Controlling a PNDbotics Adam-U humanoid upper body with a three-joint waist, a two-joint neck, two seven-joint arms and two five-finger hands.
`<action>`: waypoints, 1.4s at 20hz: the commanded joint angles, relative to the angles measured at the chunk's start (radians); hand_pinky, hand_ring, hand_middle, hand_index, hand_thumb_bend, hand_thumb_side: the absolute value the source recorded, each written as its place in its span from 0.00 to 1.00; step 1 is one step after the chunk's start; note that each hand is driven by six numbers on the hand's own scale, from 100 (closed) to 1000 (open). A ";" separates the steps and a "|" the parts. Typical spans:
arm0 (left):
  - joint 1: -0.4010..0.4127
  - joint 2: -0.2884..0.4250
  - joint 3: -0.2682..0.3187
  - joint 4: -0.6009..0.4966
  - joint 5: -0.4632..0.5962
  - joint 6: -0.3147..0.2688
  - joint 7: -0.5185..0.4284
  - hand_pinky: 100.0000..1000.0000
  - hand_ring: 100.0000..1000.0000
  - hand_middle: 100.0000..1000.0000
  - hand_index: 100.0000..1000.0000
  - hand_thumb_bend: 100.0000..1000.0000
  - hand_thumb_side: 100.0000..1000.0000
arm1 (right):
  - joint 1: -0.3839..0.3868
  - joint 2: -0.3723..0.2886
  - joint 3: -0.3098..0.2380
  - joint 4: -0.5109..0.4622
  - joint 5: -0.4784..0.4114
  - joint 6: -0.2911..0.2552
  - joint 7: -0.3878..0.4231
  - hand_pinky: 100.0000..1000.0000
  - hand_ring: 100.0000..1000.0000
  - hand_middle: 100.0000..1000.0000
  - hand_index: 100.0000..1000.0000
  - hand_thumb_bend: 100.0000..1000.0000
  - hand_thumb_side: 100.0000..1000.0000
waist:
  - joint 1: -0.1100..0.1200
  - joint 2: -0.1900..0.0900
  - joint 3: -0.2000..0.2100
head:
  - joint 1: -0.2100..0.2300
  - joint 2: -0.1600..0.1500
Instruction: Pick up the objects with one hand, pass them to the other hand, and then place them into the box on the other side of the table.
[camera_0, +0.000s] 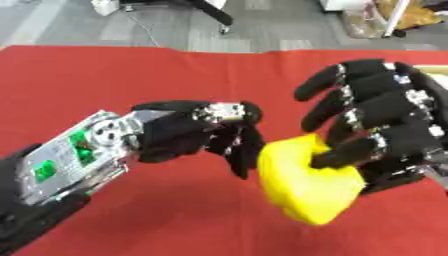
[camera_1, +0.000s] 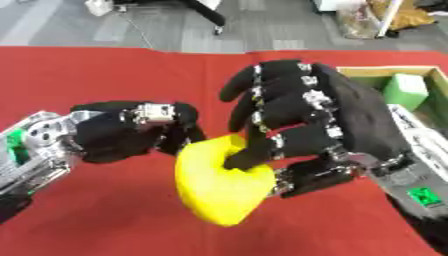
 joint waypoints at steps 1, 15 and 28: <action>0.001 0.009 0.051 0.043 -0.052 -0.045 0.021 0.65 0.54 0.50 0.66 0.00 1.00 | -0.001 -0.043 -0.047 -0.012 -0.084 -0.005 0.034 0.57 0.43 0.25 0.38 0.00 0.00 | 0.011 -0.026 -0.002 | -0.004 -0.003; 0.251 0.005 0.324 0.108 -0.126 -0.303 0.221 0.65 0.53 0.50 0.65 0.00 0.89 | 0.223 -0.331 -0.405 -0.012 -0.374 0.408 -0.023 0.49 0.38 0.22 0.37 0.00 0.17 | 0.010 -0.005 0.019 | -0.149 -0.047; 0.431 -0.101 0.461 -0.098 -0.160 -0.452 0.261 0.66 0.54 0.50 0.64 0.00 0.75 | 0.146 -0.340 -0.473 0.660 -0.535 0.729 0.014 0.38 0.31 0.13 0.39 0.00 0.37 | 0.003 0.002 0.085 | -0.307 -0.061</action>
